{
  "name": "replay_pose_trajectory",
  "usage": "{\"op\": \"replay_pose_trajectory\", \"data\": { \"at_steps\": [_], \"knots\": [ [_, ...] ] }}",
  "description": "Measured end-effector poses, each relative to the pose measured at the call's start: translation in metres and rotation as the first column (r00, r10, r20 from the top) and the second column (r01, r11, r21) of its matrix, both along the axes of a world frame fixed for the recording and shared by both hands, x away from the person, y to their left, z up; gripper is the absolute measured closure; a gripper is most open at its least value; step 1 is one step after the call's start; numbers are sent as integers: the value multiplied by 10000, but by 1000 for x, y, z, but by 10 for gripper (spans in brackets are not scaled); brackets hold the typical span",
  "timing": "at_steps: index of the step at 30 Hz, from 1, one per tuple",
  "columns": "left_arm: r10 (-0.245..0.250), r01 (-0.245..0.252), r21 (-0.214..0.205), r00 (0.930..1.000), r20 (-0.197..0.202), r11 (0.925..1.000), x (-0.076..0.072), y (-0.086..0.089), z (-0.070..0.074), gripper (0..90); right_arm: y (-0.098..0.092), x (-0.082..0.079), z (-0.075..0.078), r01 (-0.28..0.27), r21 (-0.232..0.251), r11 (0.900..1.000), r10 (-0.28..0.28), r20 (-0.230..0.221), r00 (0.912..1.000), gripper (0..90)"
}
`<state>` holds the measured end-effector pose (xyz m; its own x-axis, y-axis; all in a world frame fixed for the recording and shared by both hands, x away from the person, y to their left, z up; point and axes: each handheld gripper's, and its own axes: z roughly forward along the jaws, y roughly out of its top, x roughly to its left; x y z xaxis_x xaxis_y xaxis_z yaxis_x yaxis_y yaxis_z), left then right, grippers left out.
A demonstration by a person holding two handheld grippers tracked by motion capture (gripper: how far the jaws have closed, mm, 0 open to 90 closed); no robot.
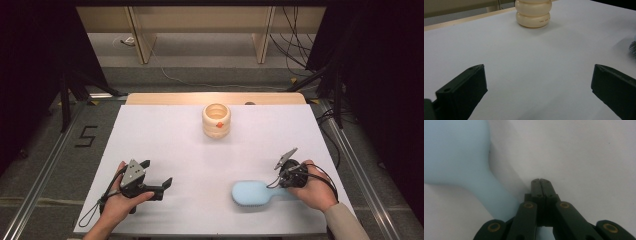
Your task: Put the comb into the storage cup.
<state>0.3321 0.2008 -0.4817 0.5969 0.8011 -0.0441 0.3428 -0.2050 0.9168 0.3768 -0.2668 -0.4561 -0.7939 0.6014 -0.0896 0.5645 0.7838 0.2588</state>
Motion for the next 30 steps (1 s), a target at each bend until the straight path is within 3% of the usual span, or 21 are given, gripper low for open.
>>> {"op": "replay_pose_trajectory", "data": {
  "at_steps": [19, 30],
  "knots": [
    [37, -37, 13, 10000, 33, 10000, 0, 1, 1, 0, -7, -35, 2, -462, -218, 9987, 446, -689, 9966, 900],
    [20, -20, 33, 10000, 34, 10000, 0, 0, 1, 0, -9, -39, 2, -424, -240, 9988, 406, -705, 9967, 883]
  ]
}}
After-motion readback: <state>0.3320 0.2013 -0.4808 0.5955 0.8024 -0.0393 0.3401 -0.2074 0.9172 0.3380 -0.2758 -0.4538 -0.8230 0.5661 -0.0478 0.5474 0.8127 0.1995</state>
